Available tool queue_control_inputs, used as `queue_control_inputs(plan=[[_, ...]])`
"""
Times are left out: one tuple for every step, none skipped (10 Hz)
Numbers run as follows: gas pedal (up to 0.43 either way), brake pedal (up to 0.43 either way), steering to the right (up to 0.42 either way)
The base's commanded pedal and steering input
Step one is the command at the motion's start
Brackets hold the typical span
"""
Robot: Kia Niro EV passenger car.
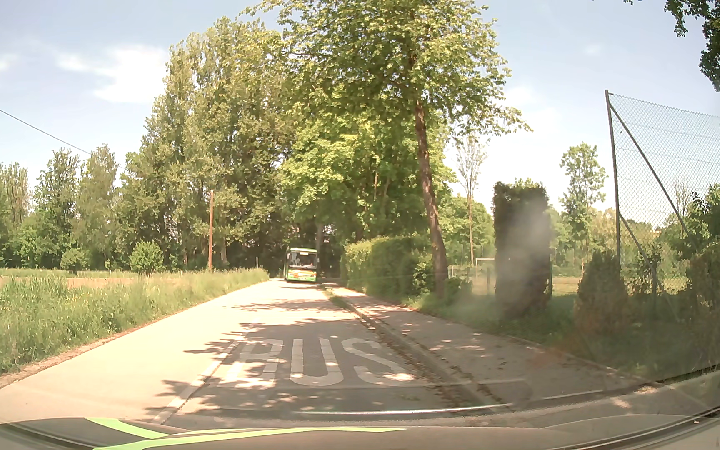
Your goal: Follow the waypoints while adhering to traffic rules and regulations
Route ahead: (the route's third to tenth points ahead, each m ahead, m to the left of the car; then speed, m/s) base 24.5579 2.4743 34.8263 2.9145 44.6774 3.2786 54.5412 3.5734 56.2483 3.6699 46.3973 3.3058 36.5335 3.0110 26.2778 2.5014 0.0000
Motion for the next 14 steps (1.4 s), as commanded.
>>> queue_control_inputs(plan=[[0.0,0.512,-0.089],[0.0,0.518,-0.089],[0.0,0.518,-0.088],[0.0,0.537,-0.089],[0.0,0.549,-0.089],[0.0,0.561,-0.088],[0.0,0.573,-0.089],[0.0,0.585,-0.089],[0.0,0.604,-0.088],[0.0,0.616,-0.089],[0.0,0.628,-0.089],[0.0,0.64,-0.088],[0.0,0.646,-0.088],[0.0,0.652,-0.089]])
